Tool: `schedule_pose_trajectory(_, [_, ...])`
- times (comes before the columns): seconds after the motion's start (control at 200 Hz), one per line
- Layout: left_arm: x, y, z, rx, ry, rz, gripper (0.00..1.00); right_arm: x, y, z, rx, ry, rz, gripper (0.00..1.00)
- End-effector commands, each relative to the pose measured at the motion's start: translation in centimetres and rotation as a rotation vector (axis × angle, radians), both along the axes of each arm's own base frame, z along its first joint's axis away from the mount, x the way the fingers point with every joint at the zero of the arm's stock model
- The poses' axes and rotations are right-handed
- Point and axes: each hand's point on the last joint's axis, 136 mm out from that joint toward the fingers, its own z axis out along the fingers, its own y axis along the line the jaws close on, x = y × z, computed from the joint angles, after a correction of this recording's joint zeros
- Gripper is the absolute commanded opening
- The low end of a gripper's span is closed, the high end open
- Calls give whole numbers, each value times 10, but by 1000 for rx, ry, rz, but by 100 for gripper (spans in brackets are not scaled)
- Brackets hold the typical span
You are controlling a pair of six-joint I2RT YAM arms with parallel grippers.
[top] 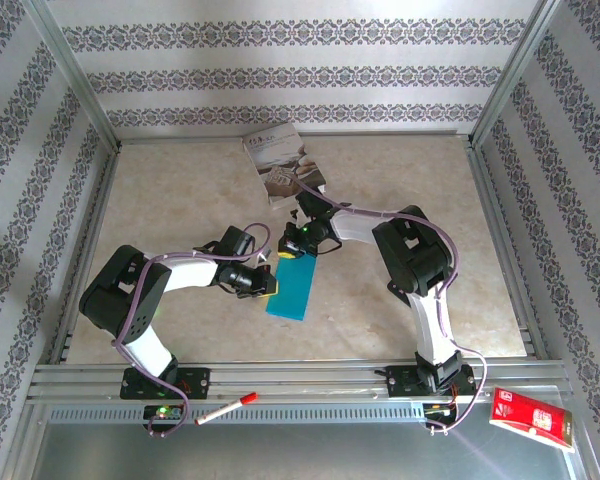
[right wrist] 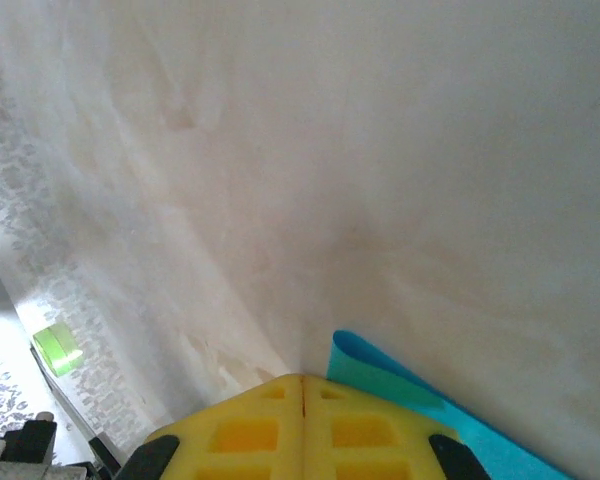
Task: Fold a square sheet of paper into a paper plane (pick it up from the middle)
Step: First fold in half a square sheet of paper at the center of the table.
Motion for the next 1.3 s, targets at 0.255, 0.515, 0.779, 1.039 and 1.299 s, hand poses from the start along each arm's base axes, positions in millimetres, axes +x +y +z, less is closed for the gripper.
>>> schedule_pose_trajectory(0.255, [-70,63,-60,313,262,9,0,61,-46,-27,-147,-101,-153,0])
schedule_pose_trajectory(0.515, [-71,63,-61,315,261,9,0,74,-52,-26,-138,-98,-174,0])
schedule_pose_trajectory(0.779, [-68,61,-59,306,255,13,0,94,-60,-15,-111,-113,-194,0])
schedule_pose_trajectory(1.039, [-64,59,-55,300,243,24,0,77,-50,47,-21,-223,-125,0])
schedule_pose_trajectory(1.299, [-60,58,-52,300,233,25,0,12,-14,38,25,-170,-44,0])
